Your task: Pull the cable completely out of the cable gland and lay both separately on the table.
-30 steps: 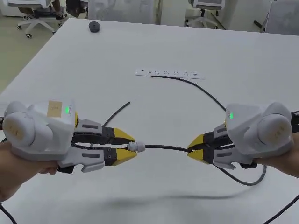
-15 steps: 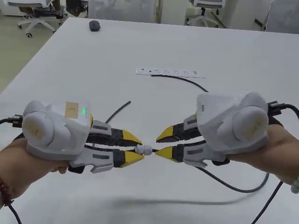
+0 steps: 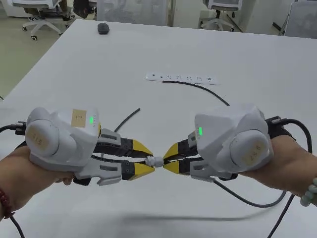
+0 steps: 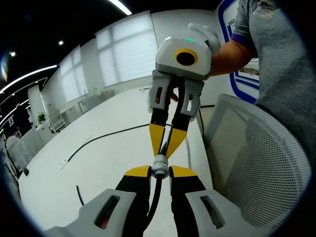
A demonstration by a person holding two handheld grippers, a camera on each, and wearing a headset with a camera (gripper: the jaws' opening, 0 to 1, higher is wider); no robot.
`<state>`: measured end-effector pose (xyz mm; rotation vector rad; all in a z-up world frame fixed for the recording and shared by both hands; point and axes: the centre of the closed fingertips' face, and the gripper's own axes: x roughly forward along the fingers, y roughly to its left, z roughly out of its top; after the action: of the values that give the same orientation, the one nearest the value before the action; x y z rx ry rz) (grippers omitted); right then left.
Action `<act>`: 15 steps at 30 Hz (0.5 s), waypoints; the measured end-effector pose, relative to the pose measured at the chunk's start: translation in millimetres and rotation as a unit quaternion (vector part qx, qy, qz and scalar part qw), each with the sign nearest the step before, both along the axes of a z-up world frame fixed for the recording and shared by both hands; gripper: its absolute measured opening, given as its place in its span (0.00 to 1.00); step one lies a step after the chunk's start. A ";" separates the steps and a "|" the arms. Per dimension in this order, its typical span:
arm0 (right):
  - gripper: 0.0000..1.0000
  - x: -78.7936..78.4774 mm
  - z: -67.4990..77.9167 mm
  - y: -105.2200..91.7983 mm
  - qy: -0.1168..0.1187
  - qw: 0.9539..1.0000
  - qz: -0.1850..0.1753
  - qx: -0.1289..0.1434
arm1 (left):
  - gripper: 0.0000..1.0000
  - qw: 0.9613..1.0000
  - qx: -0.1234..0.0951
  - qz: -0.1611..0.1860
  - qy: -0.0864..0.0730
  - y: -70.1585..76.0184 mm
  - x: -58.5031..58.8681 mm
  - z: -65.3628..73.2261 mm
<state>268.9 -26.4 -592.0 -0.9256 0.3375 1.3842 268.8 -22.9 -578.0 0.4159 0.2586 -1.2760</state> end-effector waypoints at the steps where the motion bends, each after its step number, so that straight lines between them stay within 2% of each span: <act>1: 0.00 0.0 1.3 -0.4 0.002 1.000 -0.001 0.003 | 0.15 1.000 -0.001 0.000 0.000 0.1 -0.1 1.0; 4: 0.00 4.0 1.8 -7.3 -0.001 1.000 -0.009 0.001 | 0.15 1.000 0.001 0.005 -0.004 4.2 2.2 1.9; 6: 0.00 6.0 3.5 -12.7 0.008 1.000 -0.019 0.009 | 0.15 1.000 -0.003 0.007 -0.003 8.3 2.7 2.9; 15: 0.00 14.0 1.8 -36.6 0.016 0.999 -0.046 0.011 | 0.15 1.000 0.003 0.014 -0.004 18.1 5.5 0.5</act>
<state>282.8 -63.0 -590.2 -0.8597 0.3832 1.3171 274.3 -4.8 -577.5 0.4211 0.2598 -1.2466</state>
